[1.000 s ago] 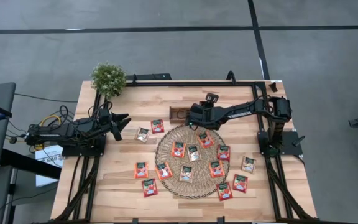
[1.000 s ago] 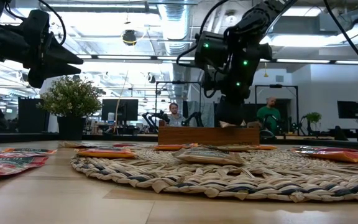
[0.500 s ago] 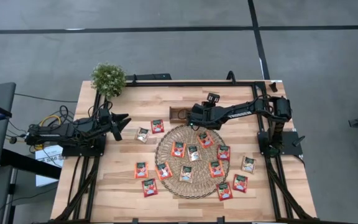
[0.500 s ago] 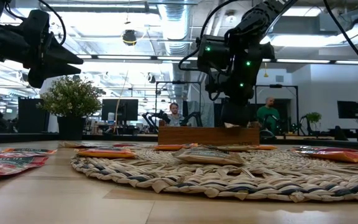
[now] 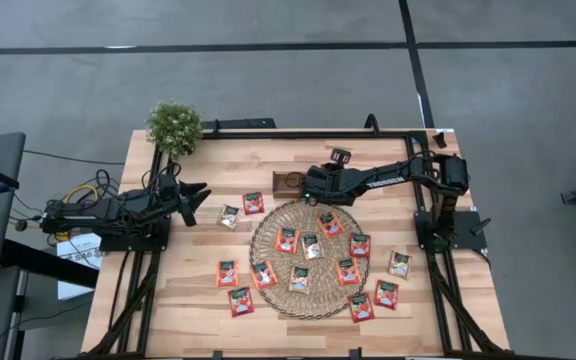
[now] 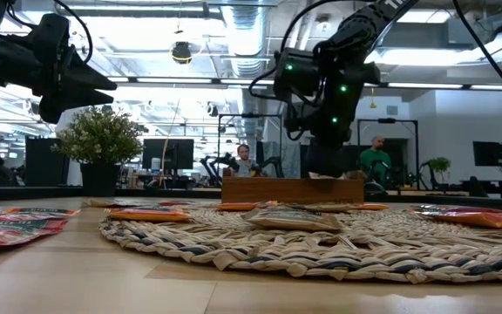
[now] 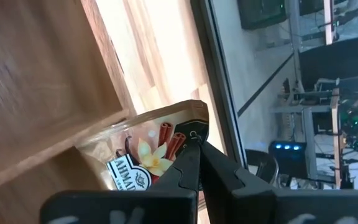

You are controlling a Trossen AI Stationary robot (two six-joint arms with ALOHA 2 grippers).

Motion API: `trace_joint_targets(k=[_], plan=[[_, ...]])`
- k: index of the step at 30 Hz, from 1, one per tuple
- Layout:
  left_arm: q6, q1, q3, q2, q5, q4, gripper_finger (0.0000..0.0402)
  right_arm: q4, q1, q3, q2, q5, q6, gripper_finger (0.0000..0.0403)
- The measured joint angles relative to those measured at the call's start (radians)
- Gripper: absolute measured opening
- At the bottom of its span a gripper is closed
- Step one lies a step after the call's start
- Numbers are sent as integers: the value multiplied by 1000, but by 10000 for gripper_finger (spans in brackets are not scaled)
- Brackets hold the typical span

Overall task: Pick & Place Tea
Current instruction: Put the brown tea bag into the right section of the wooden organizer

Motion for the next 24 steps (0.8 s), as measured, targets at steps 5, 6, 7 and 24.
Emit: trace_joint_targets(k=[5, 6, 7, 24], plan=[[0, 0, 0, 0, 0, 0, 151, 8, 0, 0, 0, 1, -1, 0], [0, 0, 0, 0, 0, 0, 151, 7, 0, 0, 0, 1, -2, 0], [0, 0, 0, 0, 0, 0, 151, 6, 0, 0, 0, 1, -2, 0], [0, 0, 0, 0, 0, 0, 151, -28, 13, 0, 0, 7, -2, 86]])
